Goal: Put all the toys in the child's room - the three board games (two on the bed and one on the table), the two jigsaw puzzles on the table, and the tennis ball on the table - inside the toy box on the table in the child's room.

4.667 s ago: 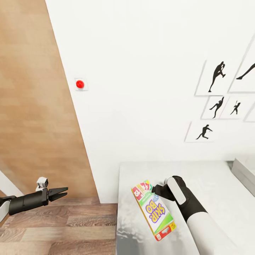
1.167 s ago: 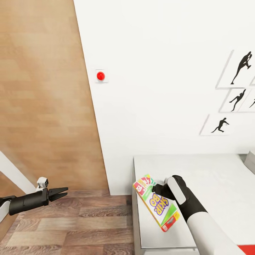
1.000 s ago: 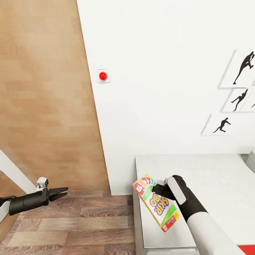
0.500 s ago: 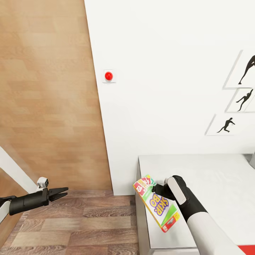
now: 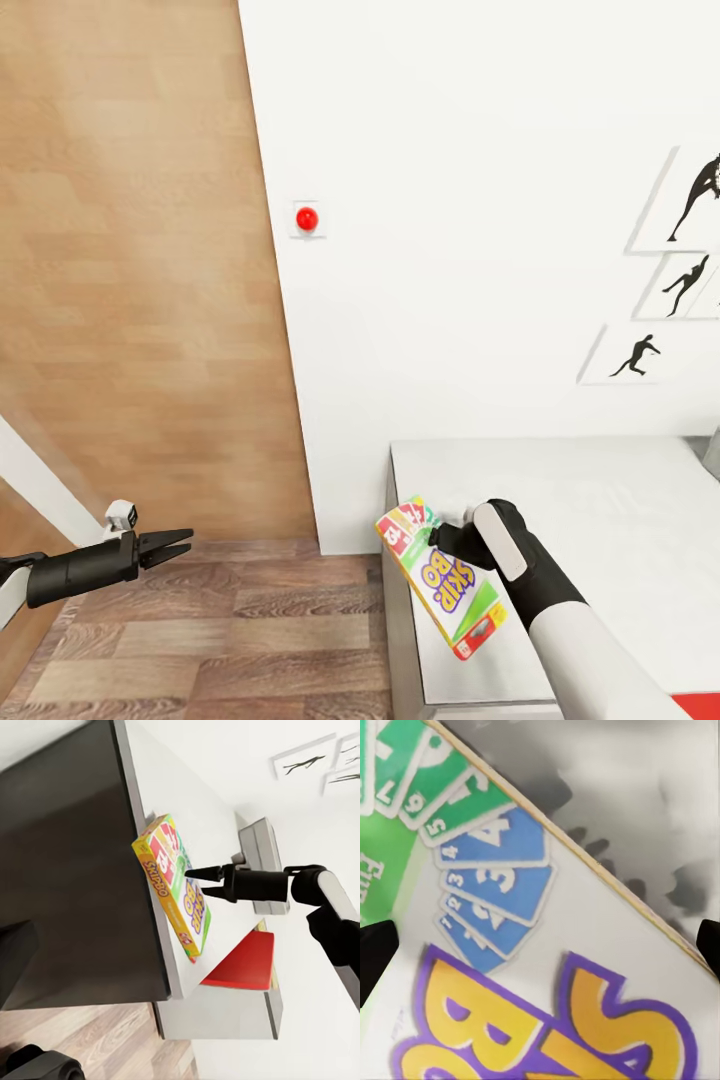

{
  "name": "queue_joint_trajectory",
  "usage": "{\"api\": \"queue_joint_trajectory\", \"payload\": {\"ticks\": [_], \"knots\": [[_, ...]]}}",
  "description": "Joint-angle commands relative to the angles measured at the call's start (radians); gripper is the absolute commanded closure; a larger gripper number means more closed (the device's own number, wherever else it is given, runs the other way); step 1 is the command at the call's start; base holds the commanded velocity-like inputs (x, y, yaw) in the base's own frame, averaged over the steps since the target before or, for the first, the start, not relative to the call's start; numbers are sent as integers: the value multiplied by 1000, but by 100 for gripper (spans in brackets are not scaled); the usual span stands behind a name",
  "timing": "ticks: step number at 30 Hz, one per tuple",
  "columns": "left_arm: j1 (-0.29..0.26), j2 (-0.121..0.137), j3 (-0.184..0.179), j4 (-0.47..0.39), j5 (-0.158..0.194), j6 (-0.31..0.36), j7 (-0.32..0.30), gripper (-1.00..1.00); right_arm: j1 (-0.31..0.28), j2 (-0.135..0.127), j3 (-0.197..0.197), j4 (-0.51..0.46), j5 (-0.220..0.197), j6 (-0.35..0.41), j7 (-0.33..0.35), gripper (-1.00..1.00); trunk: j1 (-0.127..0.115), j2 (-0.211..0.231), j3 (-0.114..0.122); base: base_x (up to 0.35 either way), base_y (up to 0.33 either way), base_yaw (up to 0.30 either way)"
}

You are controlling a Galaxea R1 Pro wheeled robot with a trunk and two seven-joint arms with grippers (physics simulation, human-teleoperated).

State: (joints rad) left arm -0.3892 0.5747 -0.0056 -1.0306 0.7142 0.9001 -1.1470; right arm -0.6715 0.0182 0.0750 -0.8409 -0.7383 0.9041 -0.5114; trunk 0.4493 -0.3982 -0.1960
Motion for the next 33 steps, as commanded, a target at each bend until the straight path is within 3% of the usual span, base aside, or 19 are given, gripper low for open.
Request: {"api": "queue_joint_trajectory", "payload": {"ticks": [1, 6, 17, 28, 33], "knots": [[-1, 1, -1, 0, 4, 6, -1, -100, 1, -2, 2, -2, -1, 7, -12, -100, 1, -2, -1, 0, 0, -58], [-1, 1, -1, 0, 4, 6, 0, -100, 11, -4, 1, -38, -1, 7, -10, -100, 1, -2, 7, 0, 0, -61], [0, 1, -1, 0, 4, 6, 0, -100, 95, -5, -8, -281, -4, 19, 24, -100, 1, -2, 24, 0, 0, -62], [-1, 1, -1, 1, 4, 6, 3, -100, 169, -22, -9, -458, -16, 23, 33, -100, 1, -2, 41, 0, 0, -64], [0, 1, -1, 2, 2, 6, 5, -100, 226, -24, -13, -549, -21, 21, 91, -100, 1, -2, 49, 0, 0, -71]]}}
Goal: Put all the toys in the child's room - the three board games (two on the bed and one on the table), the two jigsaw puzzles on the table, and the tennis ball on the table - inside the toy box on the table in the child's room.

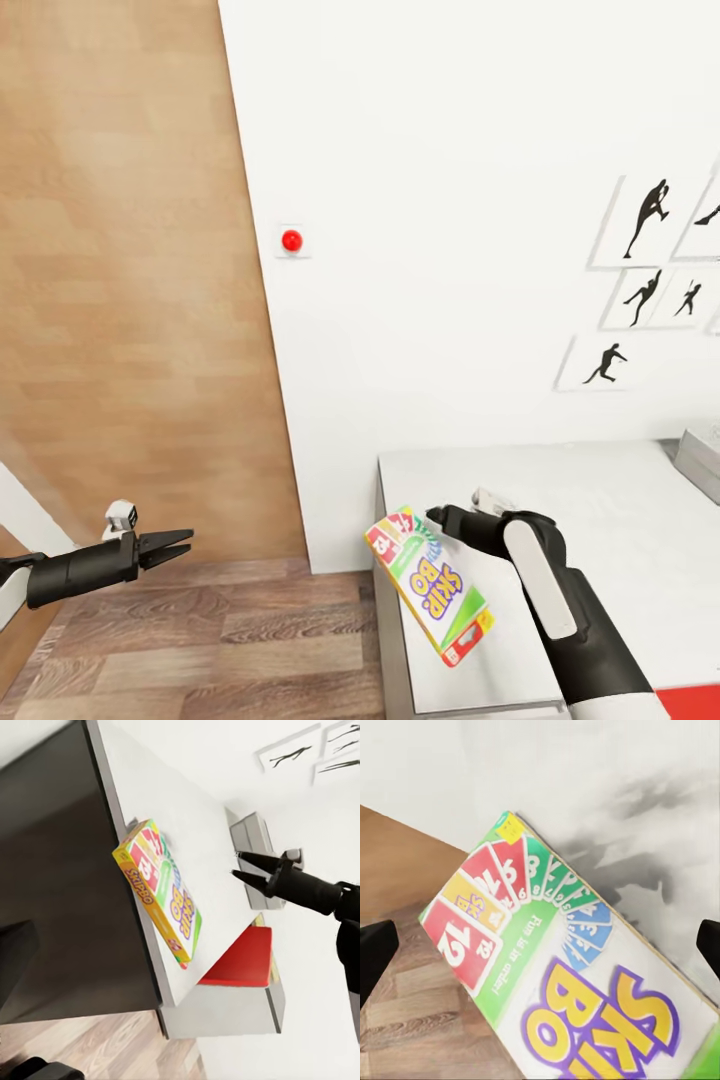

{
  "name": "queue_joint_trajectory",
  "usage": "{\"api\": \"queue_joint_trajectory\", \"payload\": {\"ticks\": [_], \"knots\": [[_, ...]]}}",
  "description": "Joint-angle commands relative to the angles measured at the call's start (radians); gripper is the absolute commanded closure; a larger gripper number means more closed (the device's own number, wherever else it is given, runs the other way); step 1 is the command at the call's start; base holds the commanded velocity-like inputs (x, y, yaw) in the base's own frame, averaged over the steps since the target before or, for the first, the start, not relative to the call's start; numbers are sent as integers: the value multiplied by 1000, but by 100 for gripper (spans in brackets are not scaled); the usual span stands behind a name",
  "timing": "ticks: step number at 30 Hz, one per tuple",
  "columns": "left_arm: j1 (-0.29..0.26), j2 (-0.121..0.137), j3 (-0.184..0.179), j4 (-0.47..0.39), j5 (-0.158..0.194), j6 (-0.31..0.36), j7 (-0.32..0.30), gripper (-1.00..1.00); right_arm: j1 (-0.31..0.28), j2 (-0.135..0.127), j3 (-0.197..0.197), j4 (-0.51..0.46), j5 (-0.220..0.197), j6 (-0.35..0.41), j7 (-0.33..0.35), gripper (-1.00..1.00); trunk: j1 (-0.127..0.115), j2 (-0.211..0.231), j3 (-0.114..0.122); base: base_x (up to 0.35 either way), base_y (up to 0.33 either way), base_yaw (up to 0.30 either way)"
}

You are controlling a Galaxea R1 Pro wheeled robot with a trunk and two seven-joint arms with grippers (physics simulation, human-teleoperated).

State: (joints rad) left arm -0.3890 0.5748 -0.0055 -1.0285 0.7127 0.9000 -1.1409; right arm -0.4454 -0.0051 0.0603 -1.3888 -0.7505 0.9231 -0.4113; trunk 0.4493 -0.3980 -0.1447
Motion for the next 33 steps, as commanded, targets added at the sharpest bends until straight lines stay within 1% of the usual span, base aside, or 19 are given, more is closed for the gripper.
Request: {"api": "queue_joint_trajectory", "payload": {"ticks": [1, 5, 10, 12, 13, 14, 17, 20, 21, 26, 29, 30, 33], "knots": [[-1, 0, -1, 0, 3, 6, 0, -100, 12, -1, -1, -19, -9, 1, 11, -100, 1, -2, -1, 0, 0, -74], [-1, -1, -1, 1, 3, -6, 1, -100, 65, -1, -21, -80, -10, -5, 122, -100, 1, -2, 6, 0, 0, -75], [-1, -5, -1, 2, 3, -31, 1, -100, 138, 2, -70, -121, -10, -27, 312, -100, 1, -2, 14, 0, 0, -72], [-1, -7, -1, 2, 2, -37, 1, -100, 167, 4, -88, -129, -10, -52, 396, -100, 1, -2, 17, 0, 0, -44], [-1, -9, -1, 2, 2, -42, 1, -100, 196, 3, -99, -135, -10, -84, 479, -100, 1, -2, 18, 0, 0, -25], [-1, -9, -1, 2, 2, -42, 1, -100, 196, 3, -99, -135, -10, -84, 479, -100, 1, -2, 20, 0, 0, -25], [-1, -10, -1, 3, 2, -46, 1, -100, 242, 2, -110, -139, -10, -139, 602, -100, 1, -2, 24, 0, 0, -16], [-1, -11, -1, 3, 2, -48, 2, -100, 284, 1, -117, -141, -9, -186, 710, -100, 1, -2, 27, 0, 0, -8], [-1, -11, -1, 3, 1, -49, 3, -100, 303, 0, -120, -142, -8, -207, 769, -100, 1, -2, 28, 0, 0, -4], [-1, -13, -1, 4, 1, -50, 5, -100, 331, -2, -138, -148, -8, -229, 877, -100, 1, -2, 31, 0, 0, -2], [-1, -13, -1, 4, 1, -50, 5, -100, 341, -2, -155, -150, -8, -232, 918, -100, 1, -2, 32, 0, 0, 0], [-1, -13, -1, 4, 1, -50, 5, -100, 348, -2, -165, -151, -8, -233, 940, -100, 1, -2, 32, 0, 0, 0], [-1, -12, -2, 4, 1, -50, 6, -100, 357, -2, -177, -153, -8, -234, 969, -100, 1, -2, 33, 0, 0, 0]]}}
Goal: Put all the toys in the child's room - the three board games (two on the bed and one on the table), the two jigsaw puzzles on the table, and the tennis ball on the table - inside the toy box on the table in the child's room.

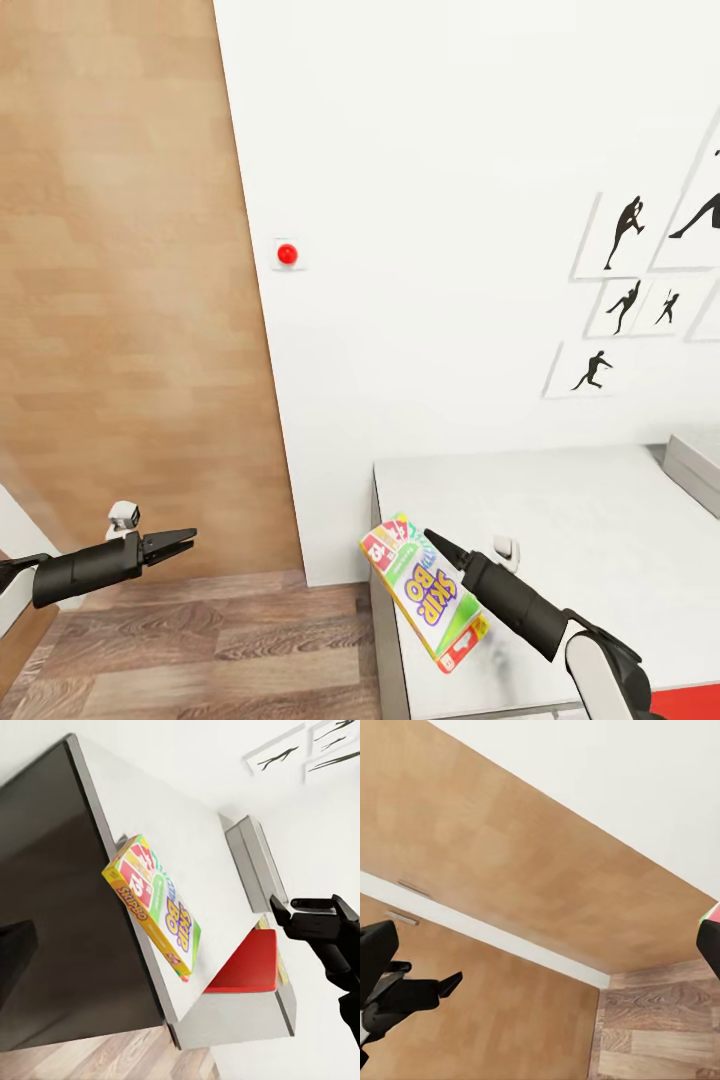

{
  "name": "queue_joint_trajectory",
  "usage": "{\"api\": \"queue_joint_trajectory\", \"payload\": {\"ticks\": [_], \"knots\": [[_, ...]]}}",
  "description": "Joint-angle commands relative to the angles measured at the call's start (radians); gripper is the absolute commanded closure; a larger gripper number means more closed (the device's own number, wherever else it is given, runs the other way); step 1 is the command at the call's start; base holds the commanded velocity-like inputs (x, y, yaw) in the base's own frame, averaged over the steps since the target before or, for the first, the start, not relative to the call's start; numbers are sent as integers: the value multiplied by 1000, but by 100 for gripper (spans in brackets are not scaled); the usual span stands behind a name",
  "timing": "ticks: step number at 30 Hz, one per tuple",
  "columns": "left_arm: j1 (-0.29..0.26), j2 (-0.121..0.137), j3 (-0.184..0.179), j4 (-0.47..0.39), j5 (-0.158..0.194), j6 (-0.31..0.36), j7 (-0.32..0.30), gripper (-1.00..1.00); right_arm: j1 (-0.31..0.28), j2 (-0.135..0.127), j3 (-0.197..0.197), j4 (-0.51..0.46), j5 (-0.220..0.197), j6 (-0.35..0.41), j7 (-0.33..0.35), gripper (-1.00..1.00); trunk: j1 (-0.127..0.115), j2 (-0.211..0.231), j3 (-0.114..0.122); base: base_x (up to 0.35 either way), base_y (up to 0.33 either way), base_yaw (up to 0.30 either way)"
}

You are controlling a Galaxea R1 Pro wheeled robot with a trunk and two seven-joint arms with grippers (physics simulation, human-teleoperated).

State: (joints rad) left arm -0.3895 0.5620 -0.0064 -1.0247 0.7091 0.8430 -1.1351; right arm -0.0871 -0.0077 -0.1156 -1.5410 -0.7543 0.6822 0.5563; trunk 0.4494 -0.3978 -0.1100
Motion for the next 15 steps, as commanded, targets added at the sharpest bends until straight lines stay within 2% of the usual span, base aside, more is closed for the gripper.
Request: {"api": "queue_joint_trajectory", "payload": {"ticks": [1, 6, 10, 15], "knots": [[-1, 1, -1, 1, 4, 7, 0, -100, 5, -1, -6, -1, -4, 7, 19, -100, 1, -2, -2, 0, 0, 0], [-1, 1, -1, 1, 4, 7, 0, -100, 18, -11, -14, -1, -4, 6, 56, -100, 1, -2, -2, 0, 0, 0], [-1, 1, -2, 1, 4, 7, 0, -100, 30, -28, -40, -2, -5, 1, 101, -100, 1, -2, -2, 0, 0, 0], [-1, 1, -2, 2, 4, 7, 0, -100, 33, -34, -52, -2, -5, 0, 120, -100, 1, -2, -2, 0, 0, 0]]}}
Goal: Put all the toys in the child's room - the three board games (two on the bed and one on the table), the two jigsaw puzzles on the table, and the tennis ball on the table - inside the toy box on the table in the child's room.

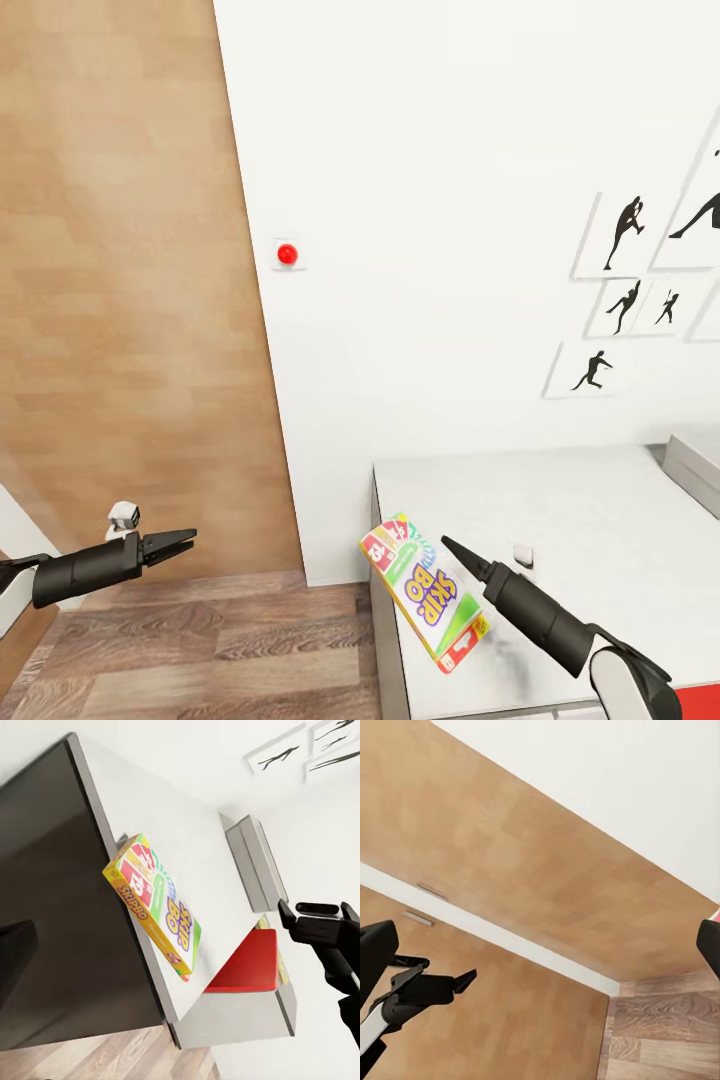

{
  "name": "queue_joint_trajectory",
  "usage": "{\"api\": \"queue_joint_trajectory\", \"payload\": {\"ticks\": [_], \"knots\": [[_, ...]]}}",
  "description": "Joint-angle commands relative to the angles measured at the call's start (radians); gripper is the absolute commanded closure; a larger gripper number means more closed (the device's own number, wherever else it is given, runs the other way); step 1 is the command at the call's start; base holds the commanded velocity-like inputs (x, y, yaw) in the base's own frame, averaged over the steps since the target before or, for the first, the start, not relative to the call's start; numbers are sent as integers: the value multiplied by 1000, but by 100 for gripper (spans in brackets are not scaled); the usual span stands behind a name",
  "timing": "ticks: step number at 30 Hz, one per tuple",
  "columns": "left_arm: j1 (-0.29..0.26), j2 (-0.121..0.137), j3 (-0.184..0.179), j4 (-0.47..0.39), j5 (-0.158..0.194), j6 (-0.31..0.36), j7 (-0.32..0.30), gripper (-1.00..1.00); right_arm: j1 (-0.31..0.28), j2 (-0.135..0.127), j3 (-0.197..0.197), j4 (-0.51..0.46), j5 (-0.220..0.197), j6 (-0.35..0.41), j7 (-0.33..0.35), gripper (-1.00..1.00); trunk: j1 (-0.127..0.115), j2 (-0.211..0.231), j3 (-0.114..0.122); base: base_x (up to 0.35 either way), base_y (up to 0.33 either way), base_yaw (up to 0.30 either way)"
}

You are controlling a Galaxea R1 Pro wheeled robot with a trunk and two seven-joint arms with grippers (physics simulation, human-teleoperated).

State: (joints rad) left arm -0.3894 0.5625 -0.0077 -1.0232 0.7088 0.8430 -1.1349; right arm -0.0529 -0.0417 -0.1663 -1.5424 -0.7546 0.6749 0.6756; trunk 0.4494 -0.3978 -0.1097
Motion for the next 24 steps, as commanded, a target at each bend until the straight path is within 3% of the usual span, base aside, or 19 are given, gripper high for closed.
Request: {"api": "queue_joint_trajectory", "payload": {"ticks": [1, 13, 24], "knots": [[-1, 0, -1, 0, 4, 7, 0, -100, -1, -1, -2, 0, -5, 7, 2, -100, 1, -2, -2, 0, 0, 0], [-1, 1, 0, 0, 2, 7, 1, -100, 4, -4, -7, 0, -3, 3, 12, -100, 1, -2, -2, 0, 0, 0], [0, -1, 3, 0, -35, 7, 1, -100, 7, -4, -7, 3, -3, 3, 17, -100, 1, -2, -2, 0, 0, 0]]}}
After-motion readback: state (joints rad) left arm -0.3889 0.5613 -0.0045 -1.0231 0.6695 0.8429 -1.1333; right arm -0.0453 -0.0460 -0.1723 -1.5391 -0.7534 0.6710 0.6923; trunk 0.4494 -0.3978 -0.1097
